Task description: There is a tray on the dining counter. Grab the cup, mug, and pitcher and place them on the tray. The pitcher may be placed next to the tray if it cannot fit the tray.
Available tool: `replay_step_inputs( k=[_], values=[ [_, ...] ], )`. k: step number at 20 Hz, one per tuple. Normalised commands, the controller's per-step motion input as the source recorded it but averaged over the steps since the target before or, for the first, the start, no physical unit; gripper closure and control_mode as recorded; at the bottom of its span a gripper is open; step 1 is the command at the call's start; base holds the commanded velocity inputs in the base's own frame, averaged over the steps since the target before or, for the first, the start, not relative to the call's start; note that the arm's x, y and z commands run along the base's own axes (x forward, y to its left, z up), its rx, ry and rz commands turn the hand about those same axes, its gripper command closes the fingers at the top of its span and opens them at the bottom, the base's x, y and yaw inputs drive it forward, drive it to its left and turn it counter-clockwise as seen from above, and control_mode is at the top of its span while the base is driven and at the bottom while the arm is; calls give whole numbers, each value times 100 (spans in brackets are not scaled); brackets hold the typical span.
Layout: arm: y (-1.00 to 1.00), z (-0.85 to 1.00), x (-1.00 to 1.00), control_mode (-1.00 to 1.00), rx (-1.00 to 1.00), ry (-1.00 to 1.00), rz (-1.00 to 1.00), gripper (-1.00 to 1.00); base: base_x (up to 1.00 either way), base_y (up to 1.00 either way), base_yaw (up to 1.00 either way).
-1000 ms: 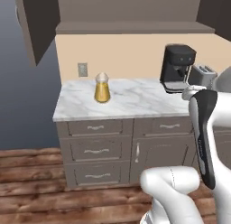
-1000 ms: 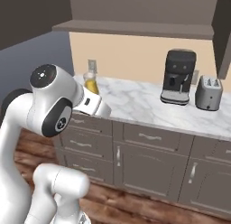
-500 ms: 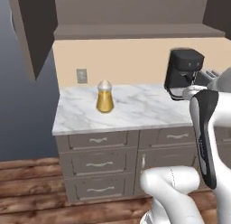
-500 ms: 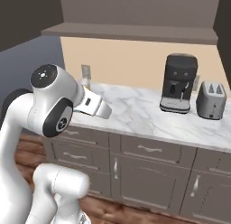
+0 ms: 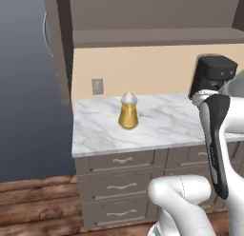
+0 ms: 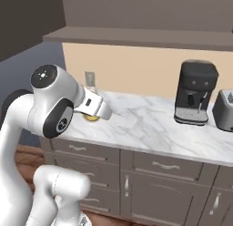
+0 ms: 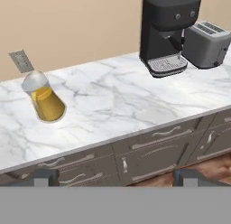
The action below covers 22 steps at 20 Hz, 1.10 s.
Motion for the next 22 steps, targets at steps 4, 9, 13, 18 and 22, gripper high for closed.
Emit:
replay_step_inputs(
  k=[4,9,13,18,22],
  values=[
    [0,0,0,100,0,0,0,-100,36,55,-10],
    [0,0,0,100,0,0,0,-100,29,52,-8],
    [0,0,0,100,0,0,0,-100,25,53,-5],
    [0,0,0,100,0,0,0,-100,43,24,-2],
    [0,0,0,100,0,0,0,-100,46,0,0]
  ],
)
